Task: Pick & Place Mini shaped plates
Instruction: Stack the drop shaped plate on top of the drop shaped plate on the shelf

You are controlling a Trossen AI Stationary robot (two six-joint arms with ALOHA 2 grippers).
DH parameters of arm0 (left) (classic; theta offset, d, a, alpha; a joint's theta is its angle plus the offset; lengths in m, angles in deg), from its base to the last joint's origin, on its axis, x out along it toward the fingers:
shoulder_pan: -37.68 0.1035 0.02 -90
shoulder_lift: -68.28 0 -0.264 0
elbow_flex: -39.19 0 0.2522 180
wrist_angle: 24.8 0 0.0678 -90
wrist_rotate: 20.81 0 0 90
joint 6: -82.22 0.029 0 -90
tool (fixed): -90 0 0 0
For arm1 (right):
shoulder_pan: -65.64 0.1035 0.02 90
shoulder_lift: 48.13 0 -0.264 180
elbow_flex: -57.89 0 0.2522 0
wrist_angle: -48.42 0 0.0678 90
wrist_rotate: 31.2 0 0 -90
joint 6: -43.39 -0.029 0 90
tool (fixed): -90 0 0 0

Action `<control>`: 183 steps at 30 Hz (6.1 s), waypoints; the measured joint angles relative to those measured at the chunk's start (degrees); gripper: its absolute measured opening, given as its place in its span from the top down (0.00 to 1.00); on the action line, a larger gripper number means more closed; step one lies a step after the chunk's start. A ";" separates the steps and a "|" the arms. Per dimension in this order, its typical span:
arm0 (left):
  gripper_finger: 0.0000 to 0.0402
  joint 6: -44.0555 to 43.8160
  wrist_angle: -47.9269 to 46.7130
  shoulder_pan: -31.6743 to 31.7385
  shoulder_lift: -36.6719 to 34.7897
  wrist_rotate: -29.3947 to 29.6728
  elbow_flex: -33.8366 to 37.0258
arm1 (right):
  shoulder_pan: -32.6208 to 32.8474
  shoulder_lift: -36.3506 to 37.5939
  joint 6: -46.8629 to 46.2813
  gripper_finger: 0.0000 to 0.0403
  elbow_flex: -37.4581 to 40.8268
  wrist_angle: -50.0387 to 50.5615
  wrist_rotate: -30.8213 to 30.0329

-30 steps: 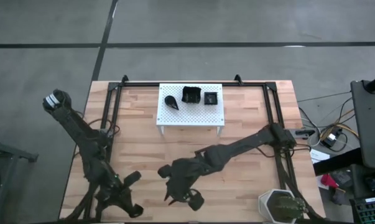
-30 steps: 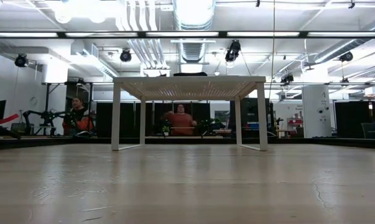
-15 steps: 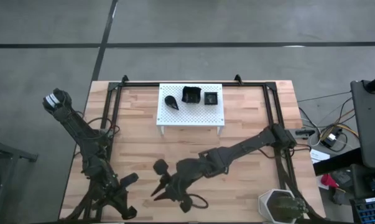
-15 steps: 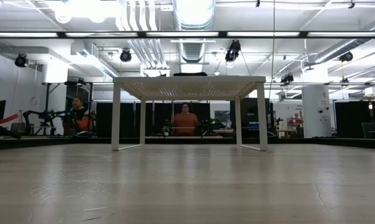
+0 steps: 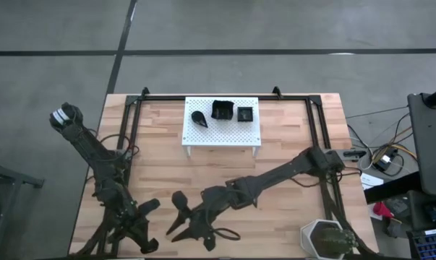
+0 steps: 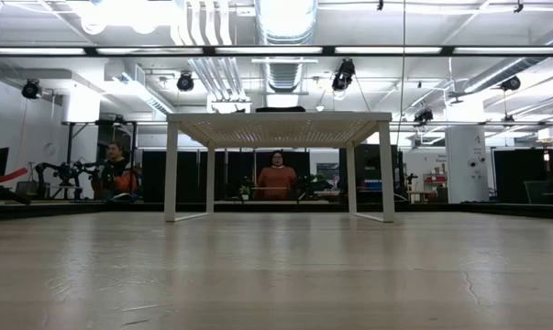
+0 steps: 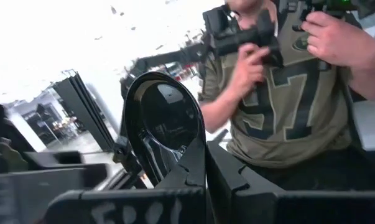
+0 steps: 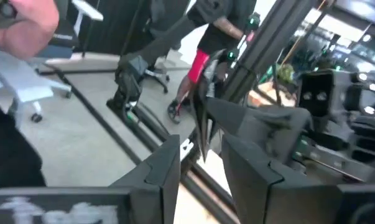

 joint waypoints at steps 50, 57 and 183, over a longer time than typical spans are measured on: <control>1.00 0.53 8.19 4.40 1.68 -3.04 -0.02 | -0.70 -1.78 -3.26 0.77 -0.04 -10.05 1.86; 1.00 1.11 11.68 4.47 3.76 -3.21 -0.02 | -0.68 -1.78 -3.60 0.76 0.30 -11.47 1.83; 0.65 -18.13 -36.48 9.27 3.63 51.44 -9.76 | -7.18 2.25 -44.40 0.98 -9.64 64.61 -22.35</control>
